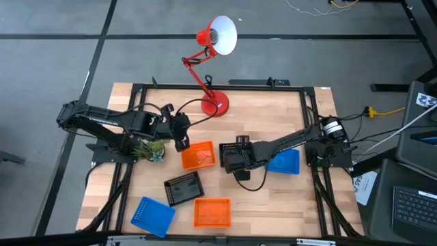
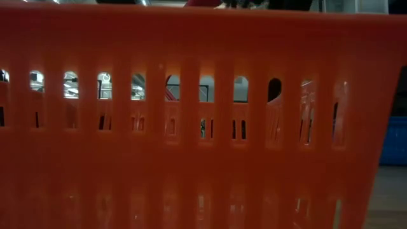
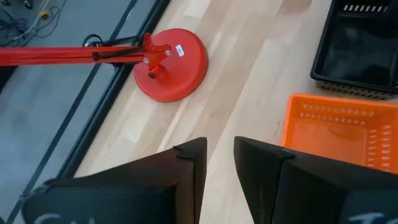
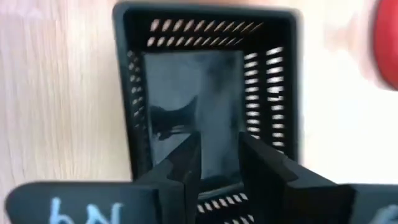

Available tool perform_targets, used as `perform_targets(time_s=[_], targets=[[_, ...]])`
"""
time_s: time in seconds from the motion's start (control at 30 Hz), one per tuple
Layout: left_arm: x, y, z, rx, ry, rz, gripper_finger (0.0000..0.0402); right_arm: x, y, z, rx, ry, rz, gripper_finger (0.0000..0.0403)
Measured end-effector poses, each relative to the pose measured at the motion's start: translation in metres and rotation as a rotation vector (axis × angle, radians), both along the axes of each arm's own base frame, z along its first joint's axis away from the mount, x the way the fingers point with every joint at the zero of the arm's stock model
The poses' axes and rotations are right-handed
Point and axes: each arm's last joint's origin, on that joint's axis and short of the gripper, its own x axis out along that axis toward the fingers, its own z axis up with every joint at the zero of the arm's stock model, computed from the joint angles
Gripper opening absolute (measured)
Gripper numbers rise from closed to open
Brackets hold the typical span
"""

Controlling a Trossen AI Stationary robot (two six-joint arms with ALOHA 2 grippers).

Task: Stack baskets by color
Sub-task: Stack the left blue bin on the right blue bins

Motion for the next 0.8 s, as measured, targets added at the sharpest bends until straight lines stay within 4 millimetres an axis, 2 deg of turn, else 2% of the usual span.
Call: perform_targets(time_s=[0.1,0.2,0.4,0.5,0.63,0.8], targets=[[0.0,-0.003,0.0,-0.029,-0.007,-0.011,0.0073,-0.004,0.001,0.018,0.004,0.001,-0.005,0.0103],[-0.002,-0.014,-0.003,-0.126,0.027,-0.098,0.0073,-0.017,0.006,0.036,0.012,0.028,-0.032,0.0103],[-0.014,-0.041,-0.01,-0.408,0.126,-0.193,0.0073,-0.061,0.022,0.068,0.061,0.071,-0.215,0.0103],[-0.02,-0.055,-0.011,-0.481,0.151,-0.2,0.0073,-0.085,0.036,0.081,0.074,0.06,-0.289,0.0103],[-0.029,-0.078,-0.012,-0.595,0.169,-0.205,0.0073,-0.107,0.059,0.092,0.096,-0.011,-0.331,0.0103],[-0.046,-0.11,-0.012,-0.743,0.207,-0.192,0.0073,-0.122,0.084,0.095,0.08,-0.133,-0.336,0.0103]])
